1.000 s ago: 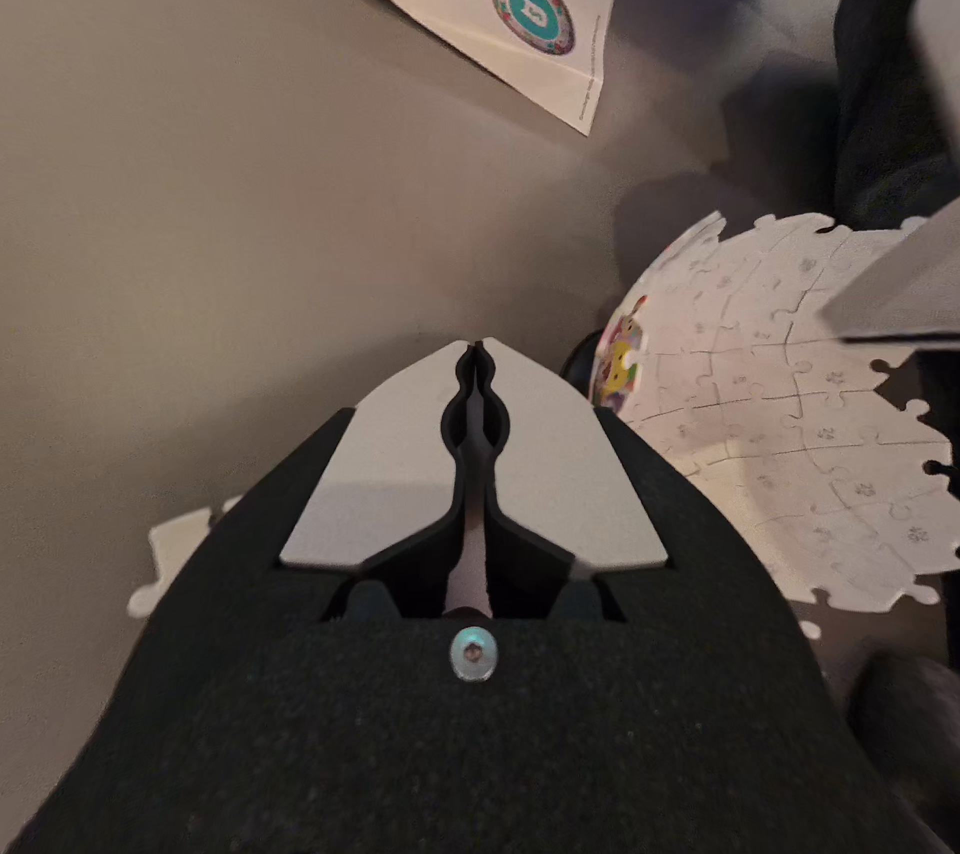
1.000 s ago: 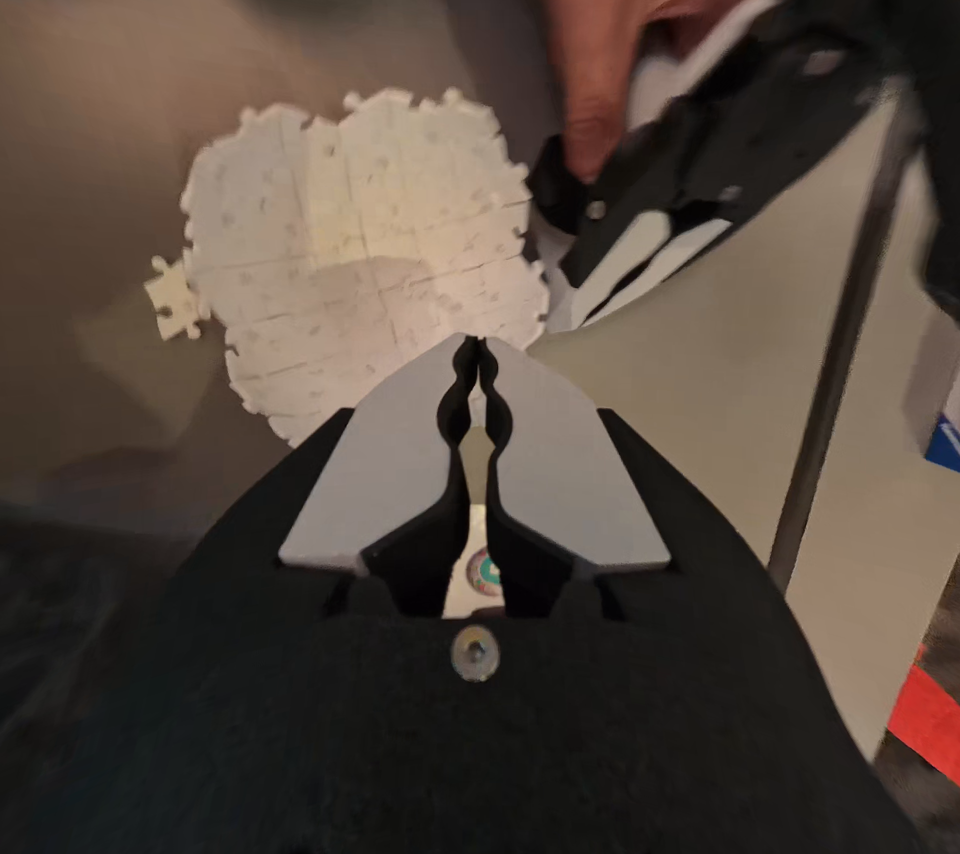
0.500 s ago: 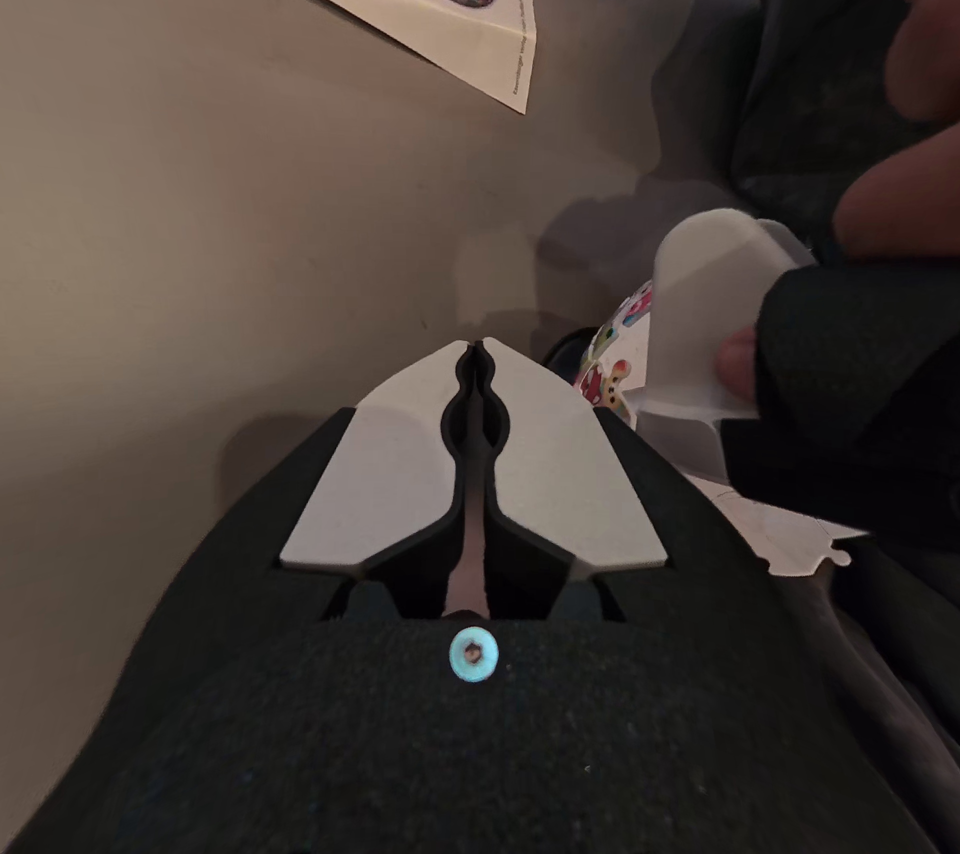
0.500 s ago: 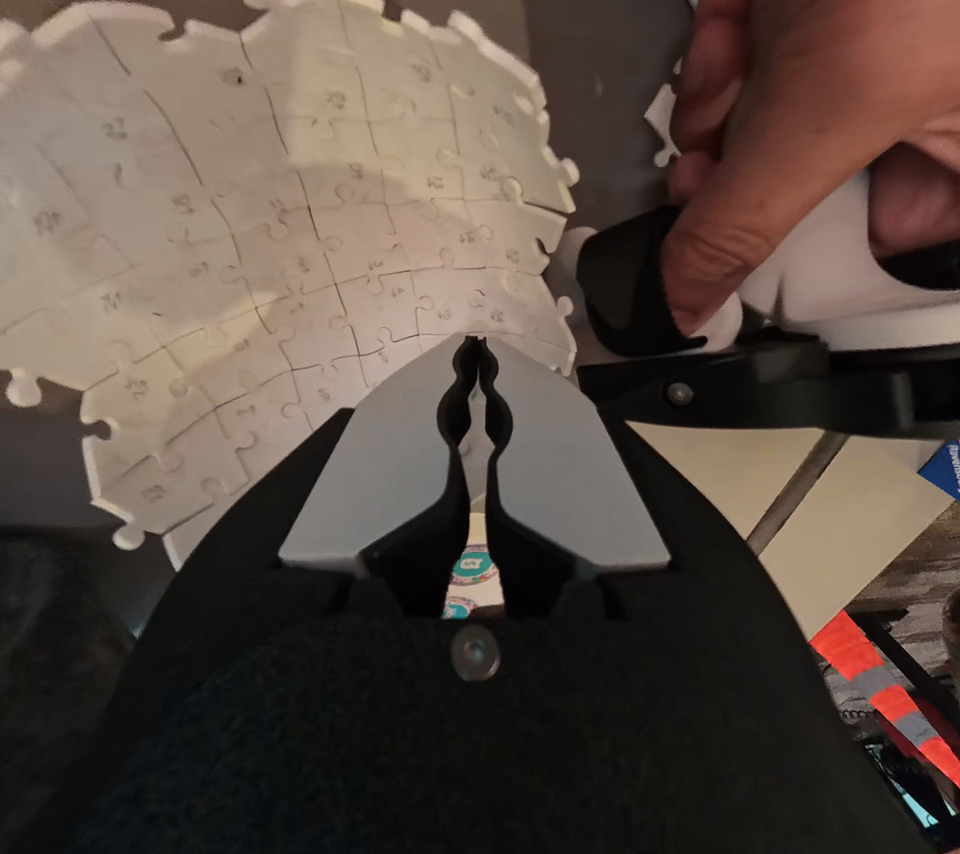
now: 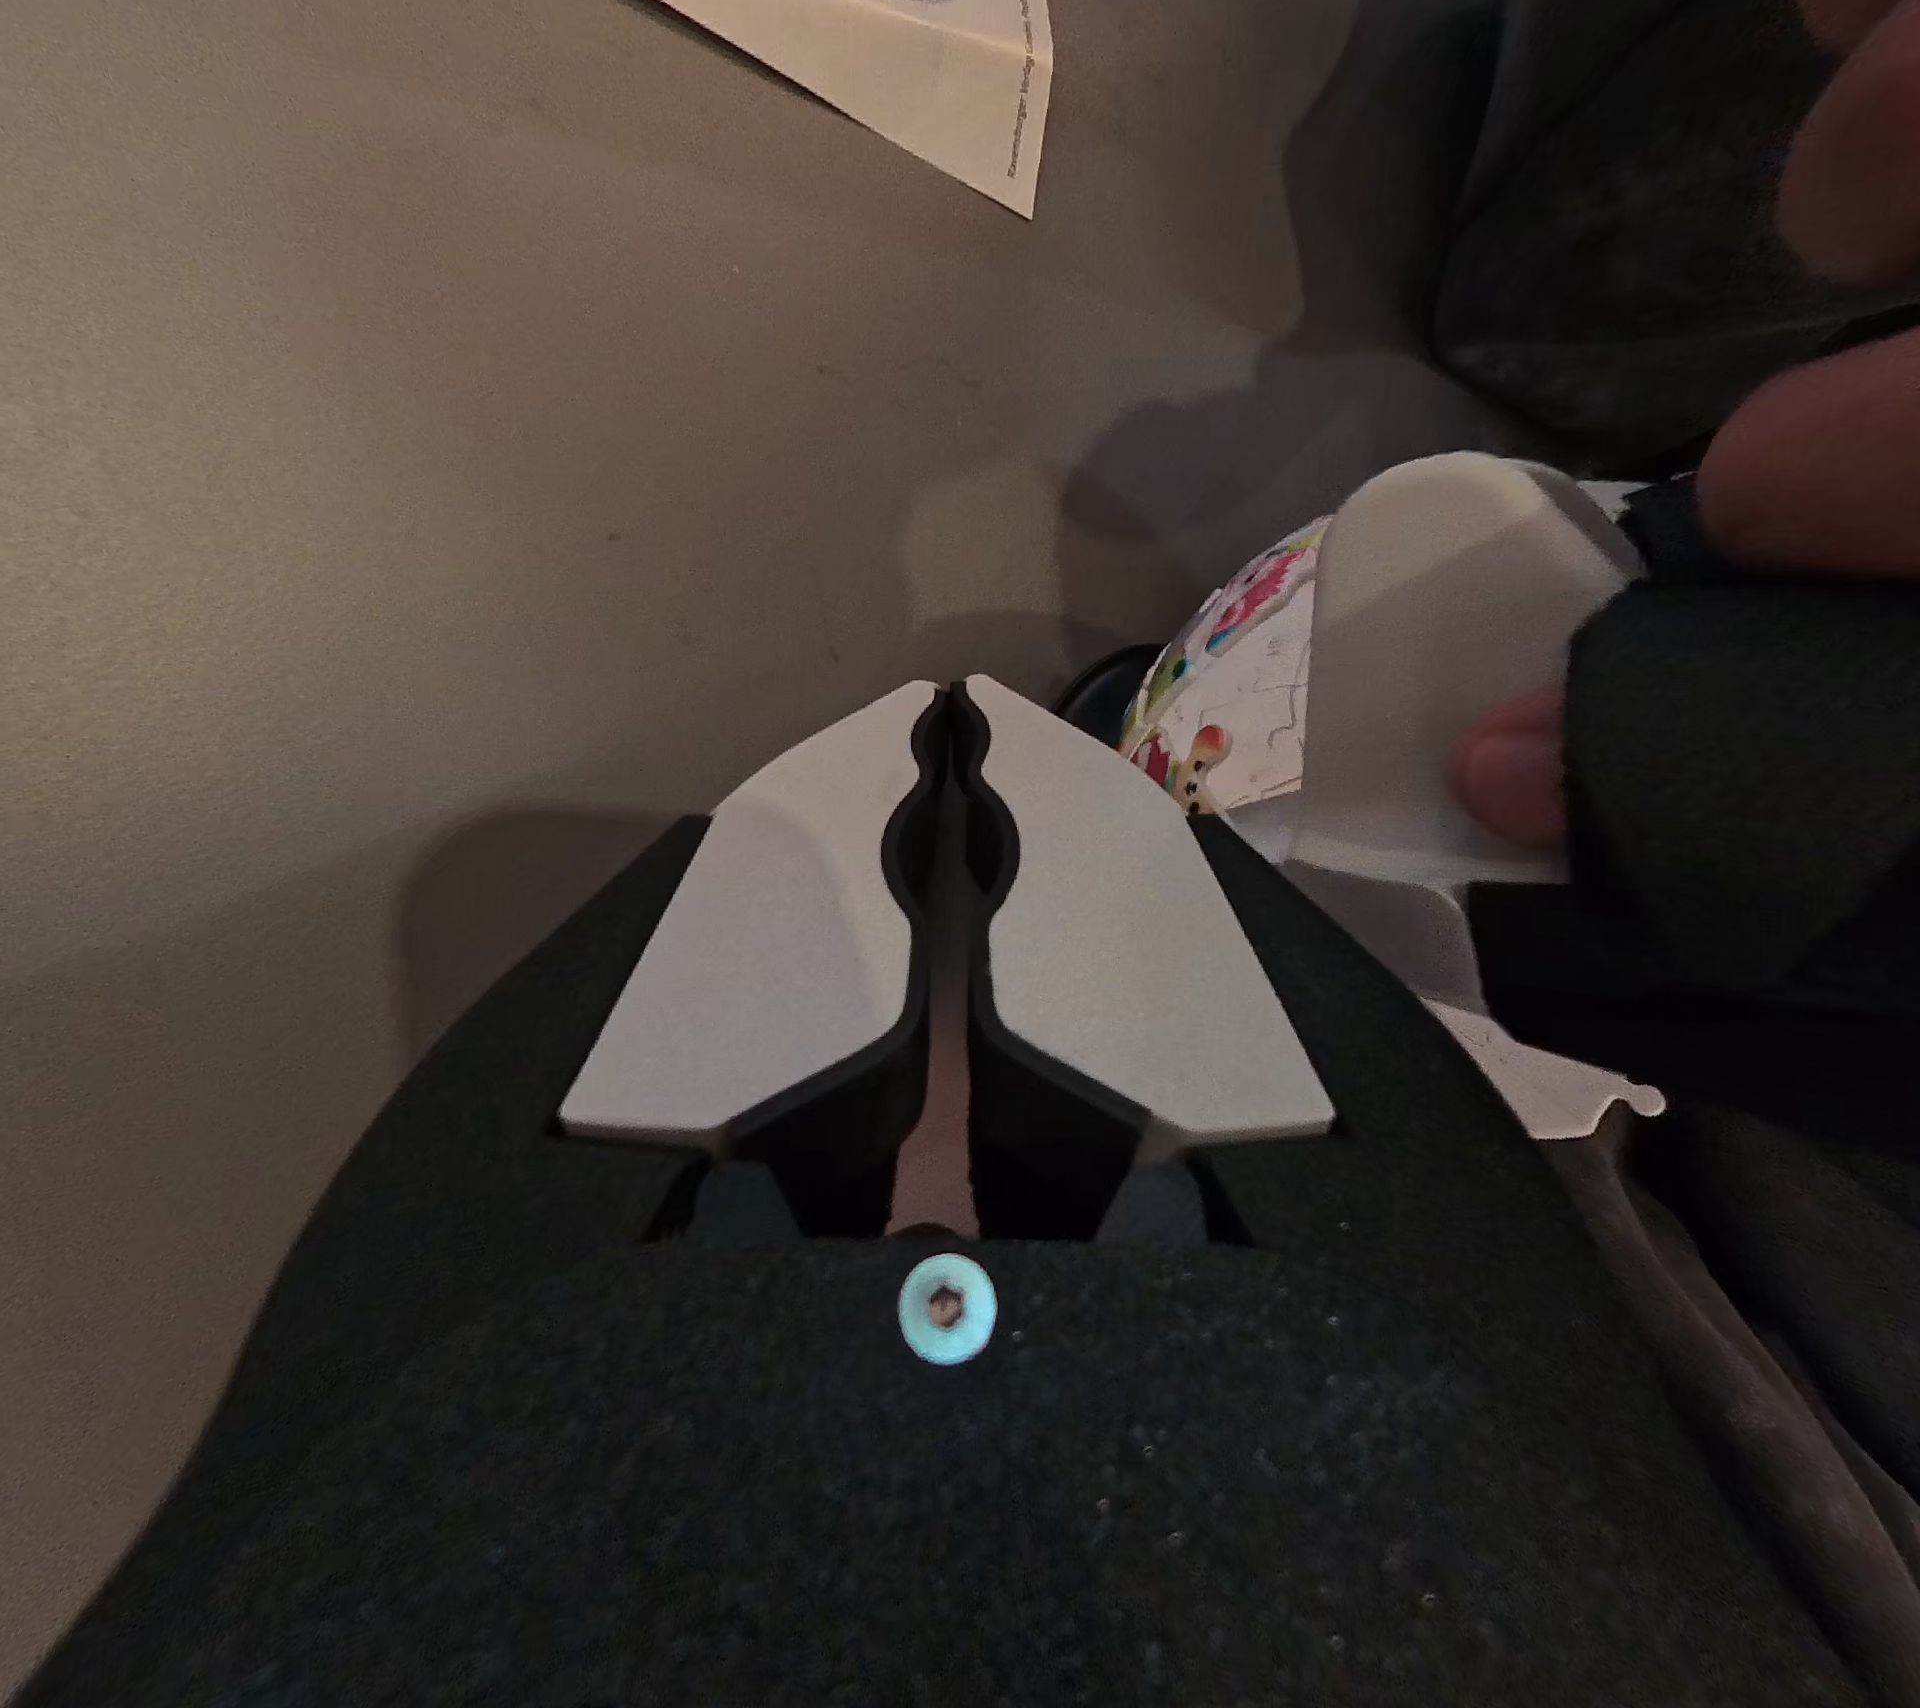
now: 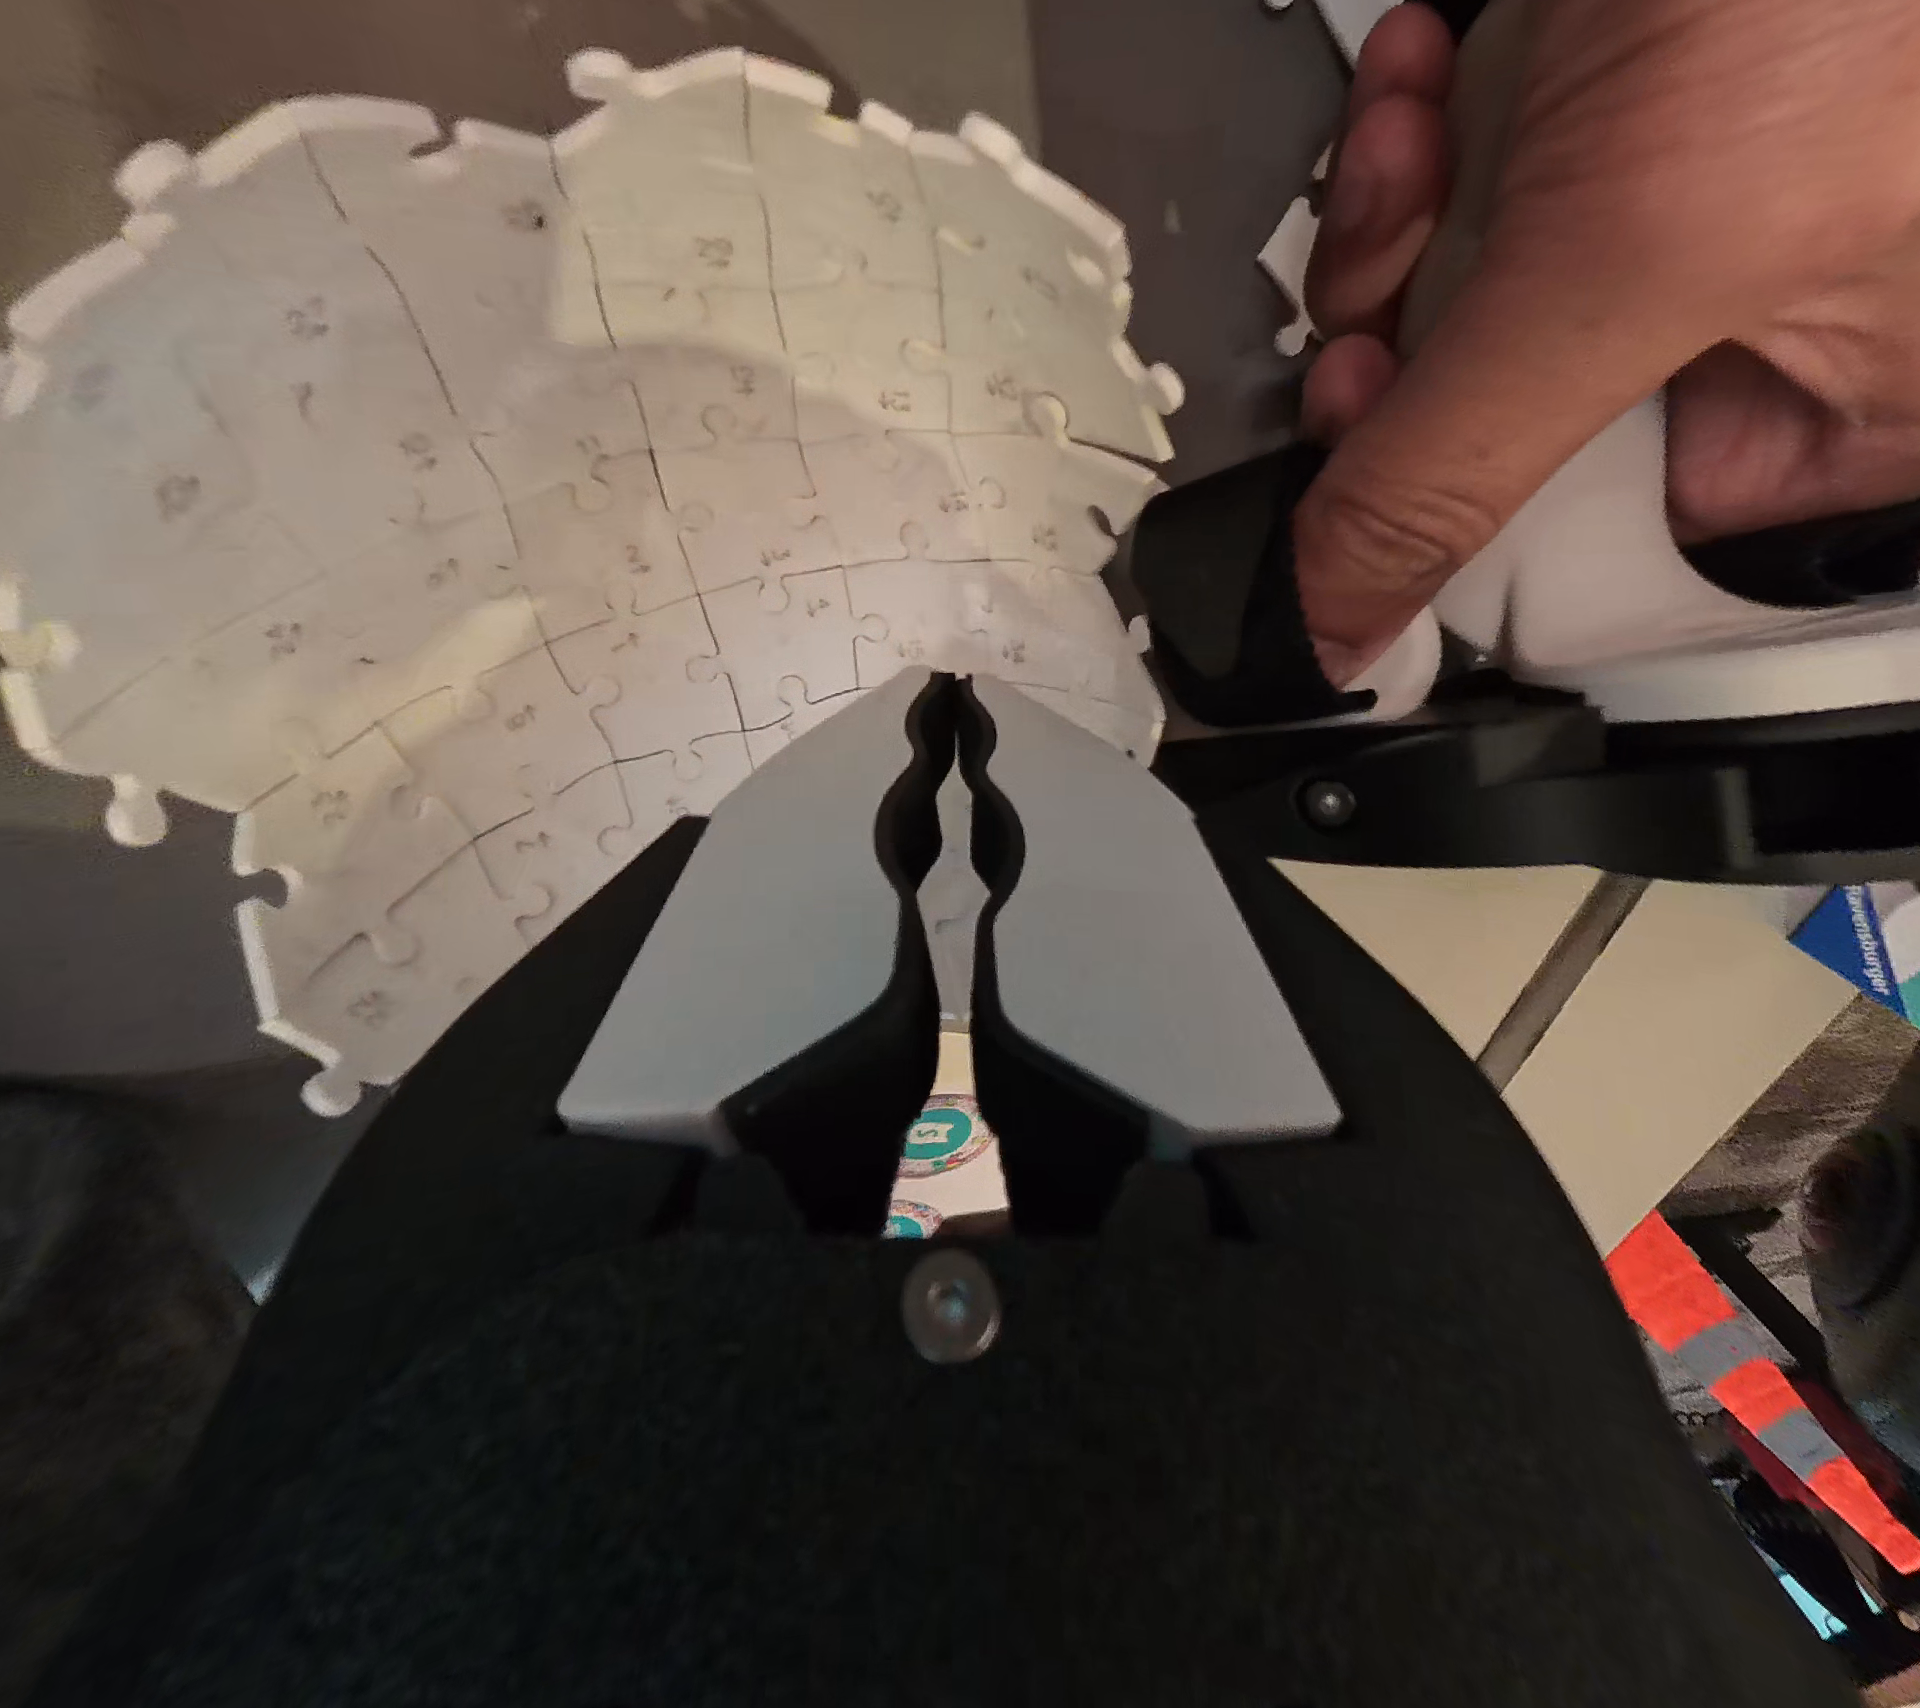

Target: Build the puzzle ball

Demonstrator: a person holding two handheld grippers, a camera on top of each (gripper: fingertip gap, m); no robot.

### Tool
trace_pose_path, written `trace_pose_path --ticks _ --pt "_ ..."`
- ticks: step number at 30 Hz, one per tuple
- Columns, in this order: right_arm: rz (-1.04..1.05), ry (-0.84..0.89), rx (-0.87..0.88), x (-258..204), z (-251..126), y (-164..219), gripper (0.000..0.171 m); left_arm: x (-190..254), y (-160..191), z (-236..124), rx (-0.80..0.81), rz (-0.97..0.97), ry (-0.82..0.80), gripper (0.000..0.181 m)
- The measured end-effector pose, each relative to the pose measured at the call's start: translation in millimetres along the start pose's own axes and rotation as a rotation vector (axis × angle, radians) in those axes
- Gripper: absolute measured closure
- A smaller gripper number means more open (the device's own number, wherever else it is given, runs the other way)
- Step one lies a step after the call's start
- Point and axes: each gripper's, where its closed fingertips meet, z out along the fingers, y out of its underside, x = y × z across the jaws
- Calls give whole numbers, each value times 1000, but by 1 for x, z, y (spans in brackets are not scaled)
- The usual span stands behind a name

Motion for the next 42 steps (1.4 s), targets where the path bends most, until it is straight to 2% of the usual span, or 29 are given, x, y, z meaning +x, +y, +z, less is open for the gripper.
trace_pose_path --ticks 5,11,16,19,25,29,36,42 --pt "4 -4 -15 2 8 1 171 0 0 0 2 -6 4 181" --pt "-3 4 36 2 -1 -5 171 0 0 0 2 -8 5 181" --pt "-29 15 3 5 10 -5 171 0 0 0 5 -26 12 181" --pt "-36 32 -2 5 3 -4 171 -1 0 0 5 -24 10 181" --pt "11 75 108 14 -29 -2 171 -11 -1 -8 31 -30 -42 181" --pt "109 112 126 25 -44 15 171 -16 2 -15 46 -41 -63 181" --pt "135 120 65 35 -21 20 171 -16 6 -18 28 -50 -80 181" --pt "175 49 115 33 -14 17 169 -13 10 -17 17 -55 -54 181"
